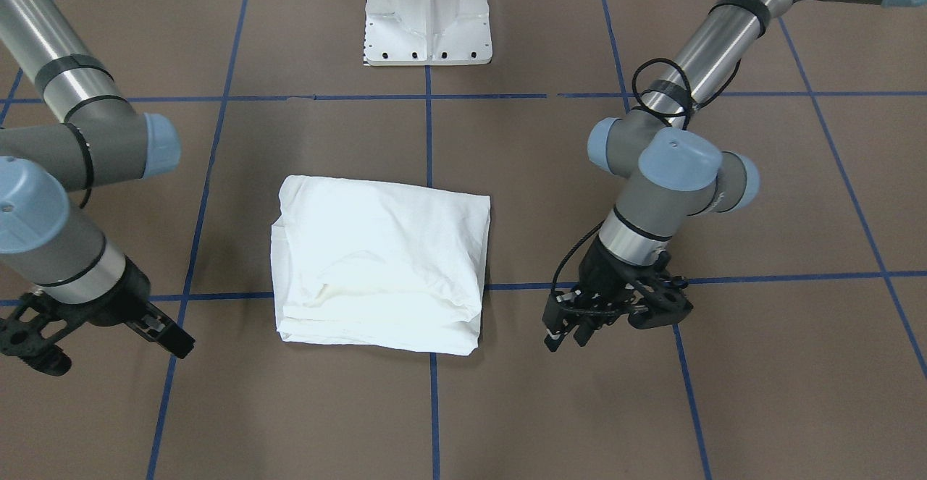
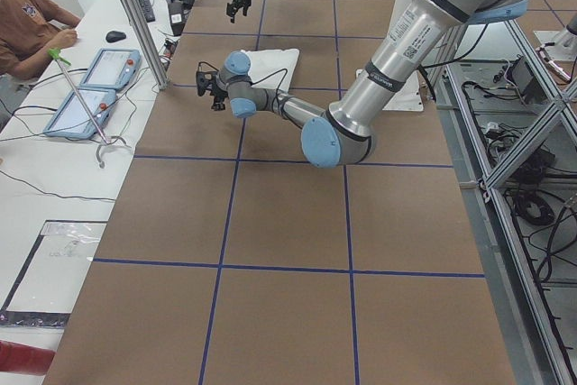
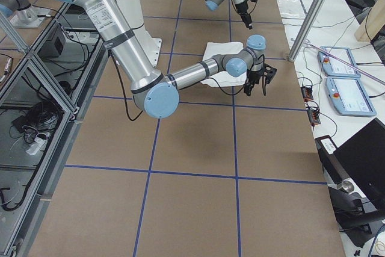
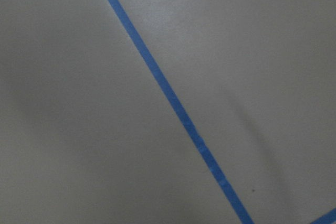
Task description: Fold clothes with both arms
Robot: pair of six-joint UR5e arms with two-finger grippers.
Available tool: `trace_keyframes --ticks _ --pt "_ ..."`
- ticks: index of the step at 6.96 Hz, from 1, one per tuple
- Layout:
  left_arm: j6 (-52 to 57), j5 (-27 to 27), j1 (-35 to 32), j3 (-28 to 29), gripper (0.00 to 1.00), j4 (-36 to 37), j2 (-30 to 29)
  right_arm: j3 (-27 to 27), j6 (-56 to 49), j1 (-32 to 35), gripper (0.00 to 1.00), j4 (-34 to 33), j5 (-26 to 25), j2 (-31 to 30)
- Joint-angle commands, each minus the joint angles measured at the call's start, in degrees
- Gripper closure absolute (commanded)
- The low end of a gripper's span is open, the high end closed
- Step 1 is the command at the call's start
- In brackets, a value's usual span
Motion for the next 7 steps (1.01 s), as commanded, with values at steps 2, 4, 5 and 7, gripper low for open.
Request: trace_keyframes --ticks 2,4,5,7 --pt "25.3 -14.1 -12.8 -8.5 0.39 0.6 14.8 11.9 -24.6 9.1 0.00 -0.1 6.4 -17.7" --pt "44.6 -20.2 -24.1 -9.4 0.00 1.1 22.0 14.6 -41.3 16.8 0.00 -0.9 10.4 -26.0" --pt "53.3 -21.2 -28.5 -9.6 0.00 2.9 24.4 13.4 -48.6 19.2 0.00 -1.7 10.4 -27.2" --pt "67.9 -25.4 -38.2 -11.0 0.00 10.2 26.2 13.3 -59.3 24.7 0.00 -8.2 10.4 -27.5"
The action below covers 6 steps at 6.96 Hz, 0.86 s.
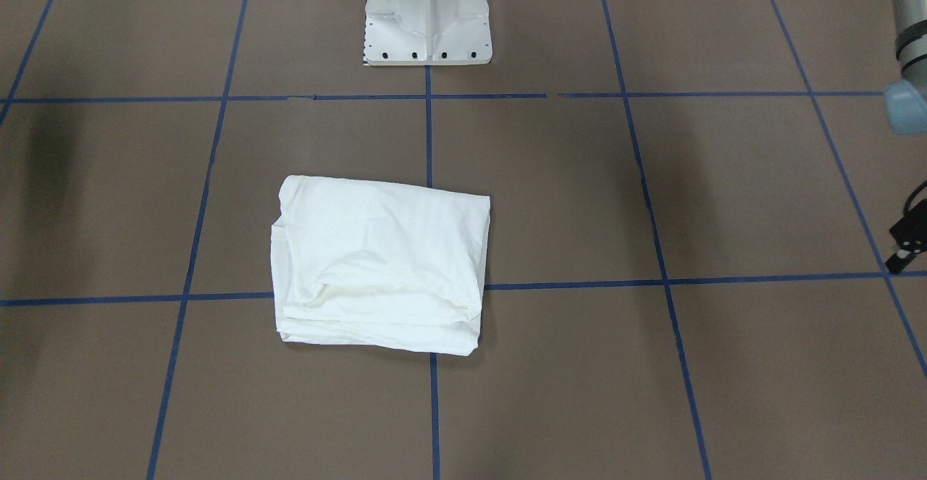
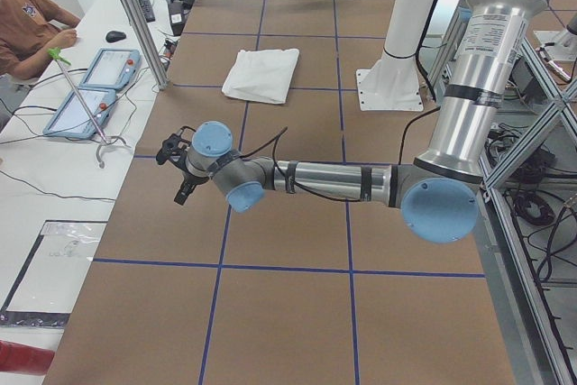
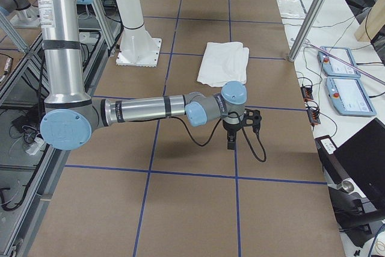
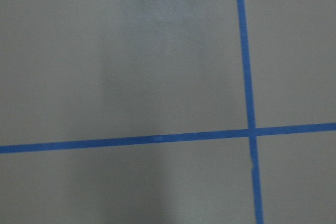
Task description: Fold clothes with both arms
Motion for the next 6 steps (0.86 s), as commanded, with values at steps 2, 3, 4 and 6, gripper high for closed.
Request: trace_keyframes --ticks 2,3,4,6 --pt "26.1 -1.2 -9.9 -4.4 0.00 20.9 2.6 0.7 -15.2 6.3 0.00 -9.8 0.9 -0.1" --pt "26.3 -1.3 -9.9 -7.2 0.00 23.2 5.2 0.5 -15.1 6.2 0.00 -9.8 2.5 -0.4" --pt "24.8 -0.7 -9.5 -12.1 0.00 24.0 11.7 0.0 -15.1 6.2 0.00 -9.5 5.2 -0.8" --pt "24.5 0.4 -9.4 -13.8 0.00 23.5 14.0 0.1 -15.0 6.2 0.00 -9.3 4.7 -0.7"
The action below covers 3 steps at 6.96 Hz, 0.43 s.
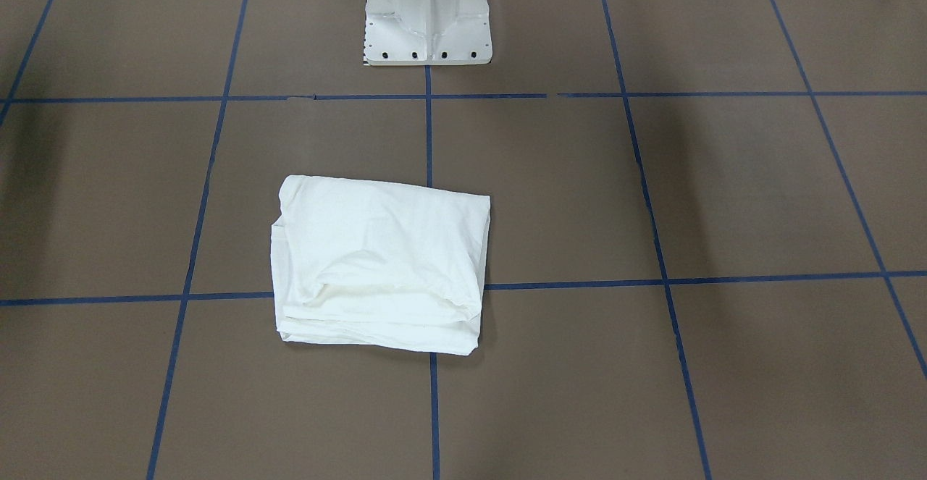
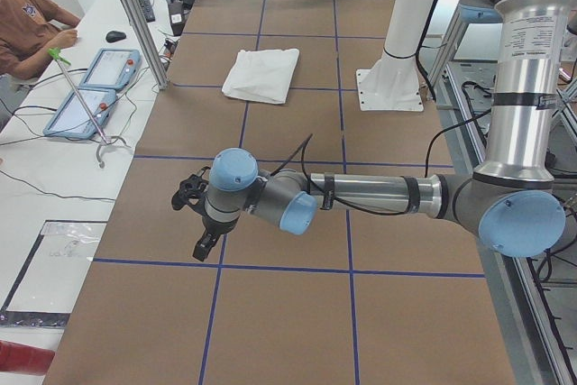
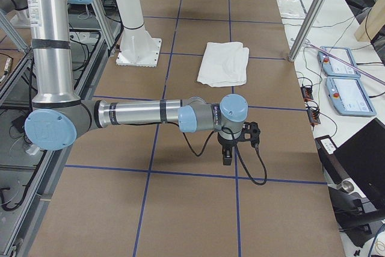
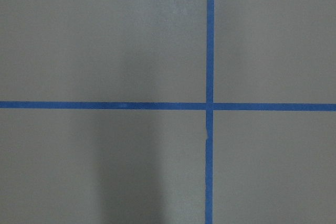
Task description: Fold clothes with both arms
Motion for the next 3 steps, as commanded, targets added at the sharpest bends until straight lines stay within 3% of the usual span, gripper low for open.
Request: trace_keyframes --ticks 1,3 --pt "-0.1 0.2 0.0 -5.0 0.00 0.3 2.3 -0.9 -0.1 -0.2 0.00 0.2 -0.1 0.2" --pt "-0.2 -0.3 0.0 -9.2 0.00 1.3 2.9 -0.8 0.5 -0.1 0.00 0.3 1.0 0.0"
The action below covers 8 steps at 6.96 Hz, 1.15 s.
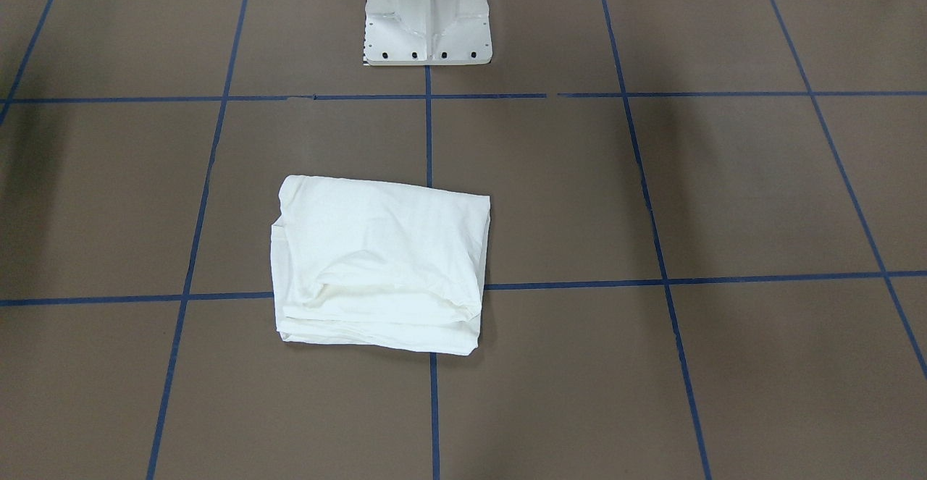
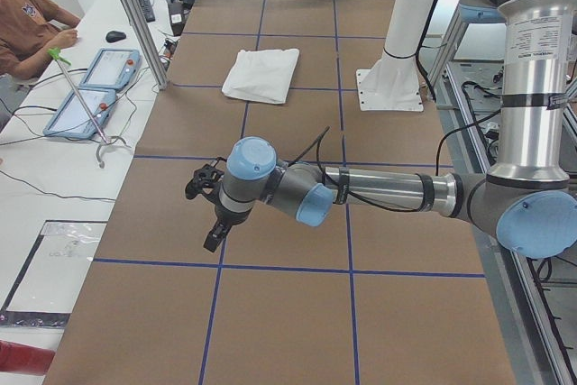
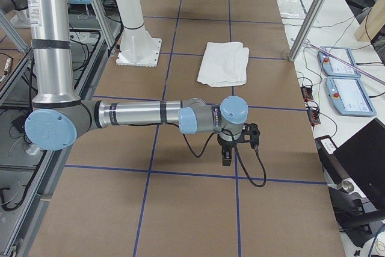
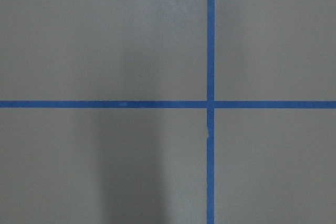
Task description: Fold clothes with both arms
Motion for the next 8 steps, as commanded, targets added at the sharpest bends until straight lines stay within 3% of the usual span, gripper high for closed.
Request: trace_keyframes --ticks 1,4,6,8 --pt "-0.1 -0.2 0.1 -4.6 0.00 1.9 0.5 1.3 -0.3 0.1 0.00 -0.3 0.7 0.7" --pt "0.3 -0.3 0.1 -6.8 0.00 1.1 2.6 4.8 0.2 0.0 0.00 0.3 1.7 -0.9" --pt "0.2 0.3 0.2 -8.1 0.00 1.4 3.5 5.1 0.3 -0.2 0.00 0.2 -0.5 -0.7" --pt "0.2 -0.2 0.7 -5.7 0.00 1.4 2.4 5.8 -0.2 -2.7 0.00 0.2 -3.5 -0.2"
